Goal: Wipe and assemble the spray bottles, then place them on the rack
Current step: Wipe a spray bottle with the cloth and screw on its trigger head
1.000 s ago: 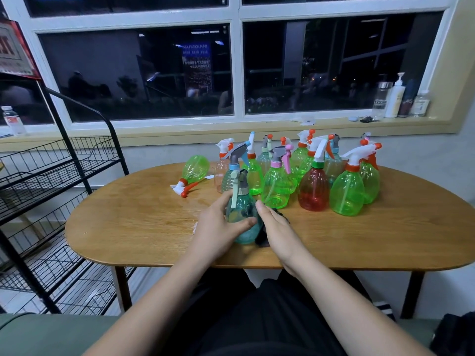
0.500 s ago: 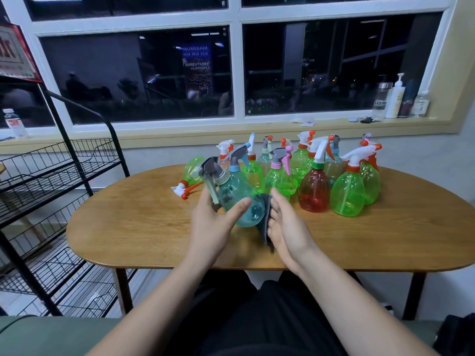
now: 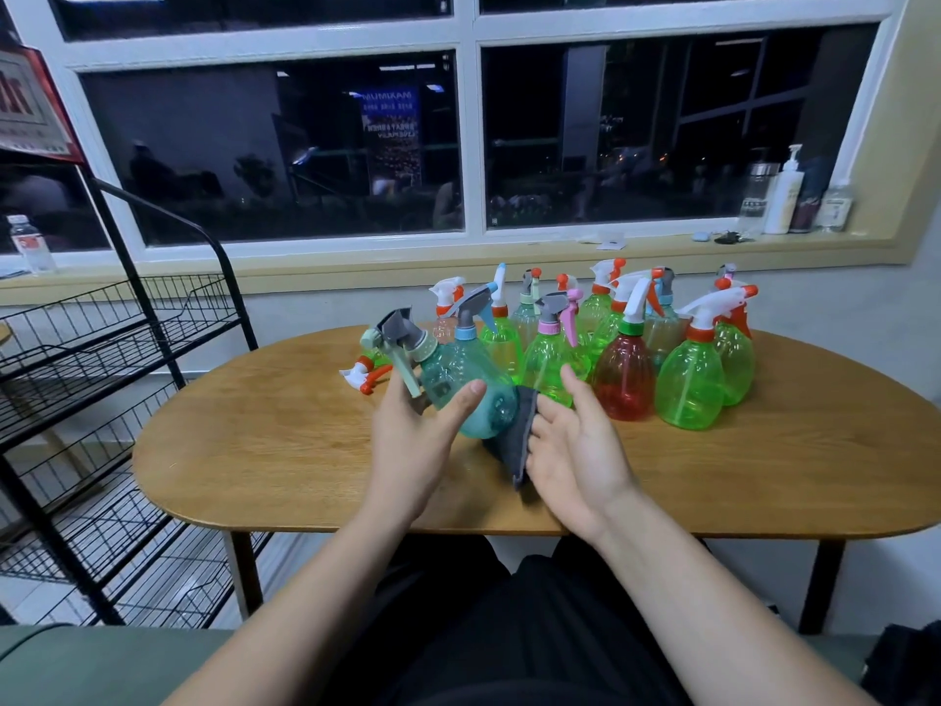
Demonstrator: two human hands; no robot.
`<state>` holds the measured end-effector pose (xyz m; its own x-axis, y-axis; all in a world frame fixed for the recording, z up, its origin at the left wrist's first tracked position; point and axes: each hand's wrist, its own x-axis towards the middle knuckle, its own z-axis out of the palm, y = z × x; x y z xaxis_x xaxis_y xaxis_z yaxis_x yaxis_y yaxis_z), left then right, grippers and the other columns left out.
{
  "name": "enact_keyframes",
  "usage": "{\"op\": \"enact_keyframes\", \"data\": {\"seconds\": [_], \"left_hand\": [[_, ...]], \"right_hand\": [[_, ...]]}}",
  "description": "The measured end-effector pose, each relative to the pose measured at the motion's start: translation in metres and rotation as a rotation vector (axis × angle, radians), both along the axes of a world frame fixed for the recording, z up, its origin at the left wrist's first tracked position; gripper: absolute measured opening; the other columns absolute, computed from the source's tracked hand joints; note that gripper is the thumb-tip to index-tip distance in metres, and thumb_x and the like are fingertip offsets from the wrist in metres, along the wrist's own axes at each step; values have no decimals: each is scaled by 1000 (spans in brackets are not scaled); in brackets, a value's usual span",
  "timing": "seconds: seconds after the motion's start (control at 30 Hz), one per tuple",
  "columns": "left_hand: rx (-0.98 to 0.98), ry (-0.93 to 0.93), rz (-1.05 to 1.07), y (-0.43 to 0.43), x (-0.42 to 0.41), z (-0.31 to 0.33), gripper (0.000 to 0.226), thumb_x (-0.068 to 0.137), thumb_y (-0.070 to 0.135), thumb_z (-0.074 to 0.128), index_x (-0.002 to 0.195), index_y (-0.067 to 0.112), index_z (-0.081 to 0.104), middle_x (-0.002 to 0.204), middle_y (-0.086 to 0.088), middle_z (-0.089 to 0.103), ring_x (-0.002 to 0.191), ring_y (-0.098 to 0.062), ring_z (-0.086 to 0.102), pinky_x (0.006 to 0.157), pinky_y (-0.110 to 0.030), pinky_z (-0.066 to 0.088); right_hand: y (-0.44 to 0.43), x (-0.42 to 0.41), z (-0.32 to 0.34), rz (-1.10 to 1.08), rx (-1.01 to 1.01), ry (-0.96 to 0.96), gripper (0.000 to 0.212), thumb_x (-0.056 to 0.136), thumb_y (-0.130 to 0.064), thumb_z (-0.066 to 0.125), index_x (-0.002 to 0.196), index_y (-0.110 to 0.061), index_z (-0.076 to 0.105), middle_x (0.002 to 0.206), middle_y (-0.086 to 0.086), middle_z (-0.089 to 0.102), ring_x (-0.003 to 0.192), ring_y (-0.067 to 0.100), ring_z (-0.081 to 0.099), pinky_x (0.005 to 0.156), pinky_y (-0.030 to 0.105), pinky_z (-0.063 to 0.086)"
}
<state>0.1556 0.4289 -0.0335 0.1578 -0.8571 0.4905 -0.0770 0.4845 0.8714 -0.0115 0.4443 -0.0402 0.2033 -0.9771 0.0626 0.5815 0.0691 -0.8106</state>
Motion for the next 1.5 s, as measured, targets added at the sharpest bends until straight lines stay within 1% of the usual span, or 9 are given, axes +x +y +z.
{"op": "enact_keyframes", "data": {"seconds": [0.17,0.33,0.47,0.6,0.8,1.0,1.13,1.27,1.5], "left_hand": [[-36,-19,-23,2,-7,1,42,86,34,89,115,54,65,117,12,77,111,-12,74,98,-48,60],[-45,-32,8,-12,-1,2,41,88,33,88,120,42,64,118,11,77,112,-9,73,100,-46,59],[-6,-185,118,-33,15,-2,52,85,50,86,129,35,62,117,16,75,109,-2,71,99,-42,58],[25,-304,151,-50,28,-8,49,84,44,88,123,37,60,111,18,75,100,4,69,91,-36,58],[86,-405,154,-71,41,-19,54,79,44,91,125,37,62,112,18,76,105,-1,69,93,-44,61],[77,-513,126,-79,37,-25,63,80,44,90,134,37,59,129,18,70,119,-8,64,101,-43,56],[91,-567,106,-89,36,-23,68,80,50,89,137,31,58,136,11,68,123,-11,60,102,-39,53],[105,-602,131,-100,32,-23,79,77,62,86,142,32,53,140,9,66,130,-15,60,106,-44,54],[153,-662,121,-107,38,-28,109,67,76,85,155,32,40,154,2,54,138,-19,53,111,-50,50]], "right_hand": [[2,10,-8,51,31,1,76,107,-66,36,148,-5,57,142,17,67,138,26,61,127,48,34],[-2,-1,-14,57,38,27,79,105,-68,39,147,-4,58,142,20,67,139,32,60,126,51,34],[-9,-8,-16,-17,26,59,70,104,-59,49,146,-3,57,137,20,69,133,34,64,123,55,39],[-13,-14,-16,-128,-25,90,59,104,-50,55,144,-7,59,133,16,73,127,31,68,117,56,46],[-24,-22,-27,-304,-171,329,27,105,-29,65,116,-8,78,118,13,78,119,32,71,108,52,51],[-24,-16,-38,-210,-229,569,68,92,-54,75,144,-12,64,140,2,71,132,19,65,117,49,48],[-24,-15,-38,-157,-225,581,73,94,-51,76,151,-10,56,148,6,64,138,21,60,119,49,46],[-19,-15,-35,-127,-226,604,29,108,-21,63,135,-13,68,128,1,76,123,18,71,111,42,53],[-18,-18,-37,-144,-246,624,22,109,-17,60,128,-15,70,120,3,79,116,22,74,111,54,52]]}}
